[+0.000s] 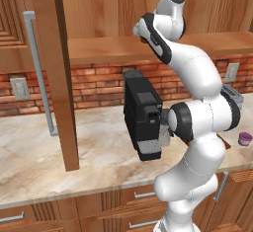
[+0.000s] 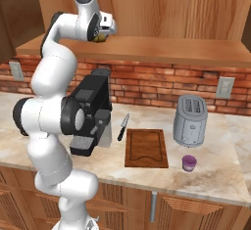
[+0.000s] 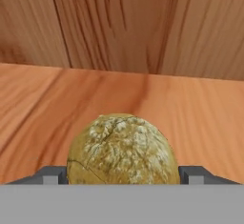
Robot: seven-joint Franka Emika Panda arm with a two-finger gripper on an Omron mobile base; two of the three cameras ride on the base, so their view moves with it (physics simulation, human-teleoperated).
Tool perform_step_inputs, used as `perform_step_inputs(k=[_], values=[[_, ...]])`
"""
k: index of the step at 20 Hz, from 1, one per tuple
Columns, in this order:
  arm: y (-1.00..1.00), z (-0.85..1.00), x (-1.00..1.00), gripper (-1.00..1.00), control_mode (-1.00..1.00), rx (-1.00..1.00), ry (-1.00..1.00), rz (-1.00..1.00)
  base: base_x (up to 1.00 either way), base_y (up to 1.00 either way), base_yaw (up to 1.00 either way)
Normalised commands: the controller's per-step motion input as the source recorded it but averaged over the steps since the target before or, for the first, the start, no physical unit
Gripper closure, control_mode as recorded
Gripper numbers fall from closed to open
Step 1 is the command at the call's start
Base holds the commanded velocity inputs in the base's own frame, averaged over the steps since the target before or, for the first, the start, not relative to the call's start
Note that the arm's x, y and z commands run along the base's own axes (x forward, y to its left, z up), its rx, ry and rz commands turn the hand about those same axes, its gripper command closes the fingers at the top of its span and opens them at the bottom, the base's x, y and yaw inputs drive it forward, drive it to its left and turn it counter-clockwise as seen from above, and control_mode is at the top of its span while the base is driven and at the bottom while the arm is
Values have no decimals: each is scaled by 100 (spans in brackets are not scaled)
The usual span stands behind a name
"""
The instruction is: Pick the bread, place it on the cutting board, pick the jam, place it on the counter, and close the cabinet.
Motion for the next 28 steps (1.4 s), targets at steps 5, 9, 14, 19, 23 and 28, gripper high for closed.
perform_step_inputs(k=[5, 9, 14, 19, 23, 28], values=[[-8, 0, -34, 100, -100, 0, 0, 0, 0, 0, 0], [-7, 0, -37, 100, -100, 0, 0, 0, 0, 0, 0], [-10, 0, -44, 100, -100, 0, 0, 0, 0, 0, 0], [-19, 0, -59, 100, -100, 0, 0, 0, 0, 0, 0], [-27, 0, -68, 100, -100, 0, 0, 0, 0, 0, 0], [-28, 0, -65, 100, -100, 0, 0, 0, 0, 0, 0]])
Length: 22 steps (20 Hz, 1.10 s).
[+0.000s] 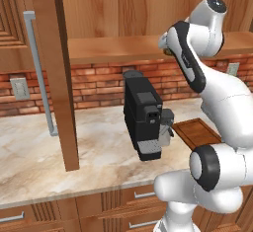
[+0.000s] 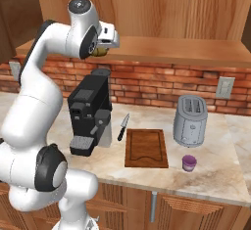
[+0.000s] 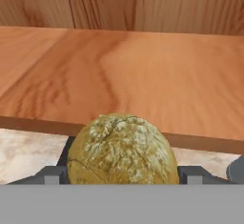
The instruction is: Pick the bread, place it on the cutting board, pick the jam, place it on the counter, and close the cabinet.
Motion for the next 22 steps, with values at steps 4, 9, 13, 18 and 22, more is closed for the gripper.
perform_step_inputs(k=[4, 9, 13, 18, 22], values=[[-29, 0, -65, 100, -100, 0, 0, 0, 0, 0, 0], [-25, 0, -64, 100, -100, 0, 0, 0, 0, 0, 0], [-24, 0, -64, 100, -100, 0, 5, 0, 0, 0, 0], [-20, 0, -57, 100, -100, 0, 12, 0, 0, 0, 0], [-19, 0, -55, 100, -100, 0, 13, 0, 0, 0, 0]])
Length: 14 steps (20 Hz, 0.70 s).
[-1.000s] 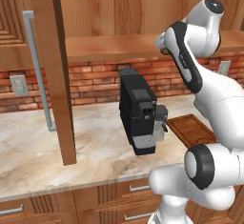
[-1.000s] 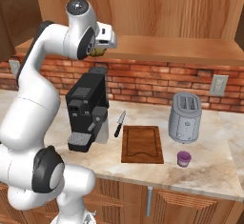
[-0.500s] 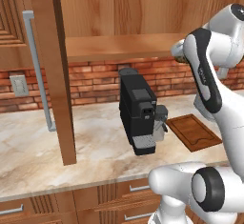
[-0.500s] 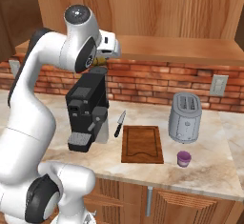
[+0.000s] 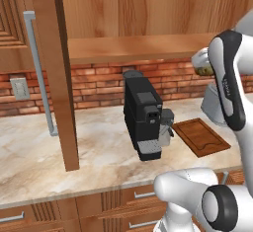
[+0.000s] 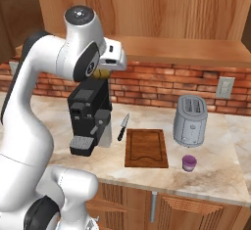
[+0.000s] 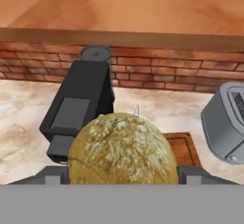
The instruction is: Pick the bread, place it on the cutting board, pick the jam, place it on the counter, and close the cabinet.
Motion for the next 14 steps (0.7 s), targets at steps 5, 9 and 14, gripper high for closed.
perform_step_inputs(k=[5, 9, 14], values=[[-19, 0, -54, 100, -100, 0, 14, 0, 0, 0, 0], [-14, -5, -43, 100, -100, 0, 9, 0, 0, 0, 0], [-24, -24, -34, 100, -100, 0, 1, 0, 0, 0, 0]])
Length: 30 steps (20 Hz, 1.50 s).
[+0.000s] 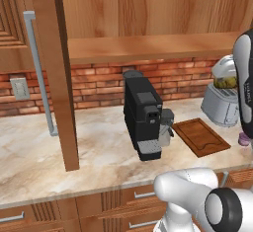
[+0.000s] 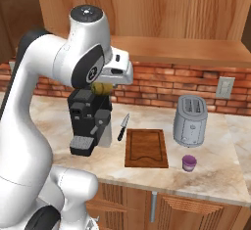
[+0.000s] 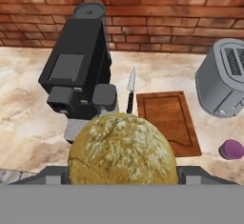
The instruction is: Pick the bread, place it on the cutting board, pick the jam, place it on the counter, and close the cabinet.
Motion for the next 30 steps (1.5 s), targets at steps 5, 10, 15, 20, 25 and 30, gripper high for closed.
perform_step_inputs(k=[5, 10, 15, 20, 25, 30], values=[[-25, -31, -26, 100, -100, 0, 0, 0, 0, 0, 0], [-14, -35, -18, 100, -100, 0, 0, 0, 0, 0, 0], [-5, -35, -7, 100, -100, -1, 0, 0, 0, 0, 0], [-4, -30, -1, 100, -100, -1, 0, 0, 0, 0, 0], [-12, -24, 0, 100, -100, 0, 3, 0, 0, 0, 0], [-9, -21, 0, 100, -100, -2, 6, 0, 0, 0, 0]])
